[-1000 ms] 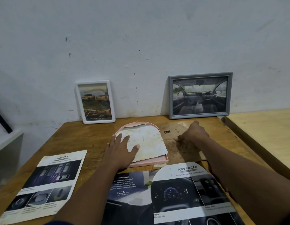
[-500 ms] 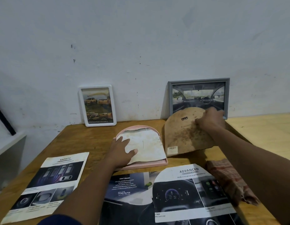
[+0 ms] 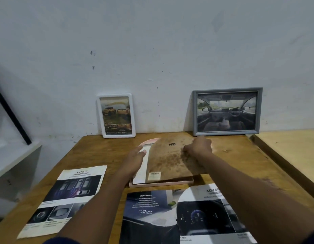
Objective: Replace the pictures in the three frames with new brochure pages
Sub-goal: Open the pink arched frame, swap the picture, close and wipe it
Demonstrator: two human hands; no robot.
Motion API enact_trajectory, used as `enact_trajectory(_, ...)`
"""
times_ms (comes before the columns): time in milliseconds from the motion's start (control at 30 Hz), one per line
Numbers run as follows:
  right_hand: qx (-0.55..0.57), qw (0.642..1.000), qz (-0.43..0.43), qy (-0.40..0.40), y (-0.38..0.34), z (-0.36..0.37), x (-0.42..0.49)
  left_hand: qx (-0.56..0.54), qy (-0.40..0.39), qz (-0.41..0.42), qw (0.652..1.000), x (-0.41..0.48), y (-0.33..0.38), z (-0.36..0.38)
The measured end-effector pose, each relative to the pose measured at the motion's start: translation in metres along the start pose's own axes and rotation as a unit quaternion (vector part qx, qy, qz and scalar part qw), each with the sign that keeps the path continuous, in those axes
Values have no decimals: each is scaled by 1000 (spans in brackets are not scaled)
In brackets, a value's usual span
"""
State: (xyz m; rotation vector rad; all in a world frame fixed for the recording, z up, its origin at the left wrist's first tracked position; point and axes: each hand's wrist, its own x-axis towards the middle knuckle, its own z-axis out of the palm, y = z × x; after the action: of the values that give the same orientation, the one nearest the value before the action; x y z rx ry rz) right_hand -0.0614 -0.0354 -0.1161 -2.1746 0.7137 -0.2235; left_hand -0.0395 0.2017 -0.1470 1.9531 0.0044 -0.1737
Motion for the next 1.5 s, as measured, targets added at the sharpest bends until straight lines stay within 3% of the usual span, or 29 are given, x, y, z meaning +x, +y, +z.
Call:
enact_trajectory(133,-36,999,-32,-23,-10,33,-10,-21,-19,12,1000,-9,-1,6)
enact_trajectory(333,-165,981,-103,24,-16,57,-28,130,-10,81,988,-8,-15,9)
enact_trajectory(533,-272,949,-160,13,-9,54,-38,176,30,131,975,-11,-17,10)
enact_trajectory(867,-232,938,-245,-82,-1,41,-1,309,31,144,940,4,-13,5)
enact_trajectory(1033,-259,915,-277,-140,1,55,4,371,-28,155,915,13,-14,11)
enact_trajectory(1400,-341,872,-338,-99,10,65,13,460,-54,153,873,17,-17,17)
enact_trajectory(1500,-344,879,-328,-24,11,65,8,462,-56,146,873,16,-17,18)
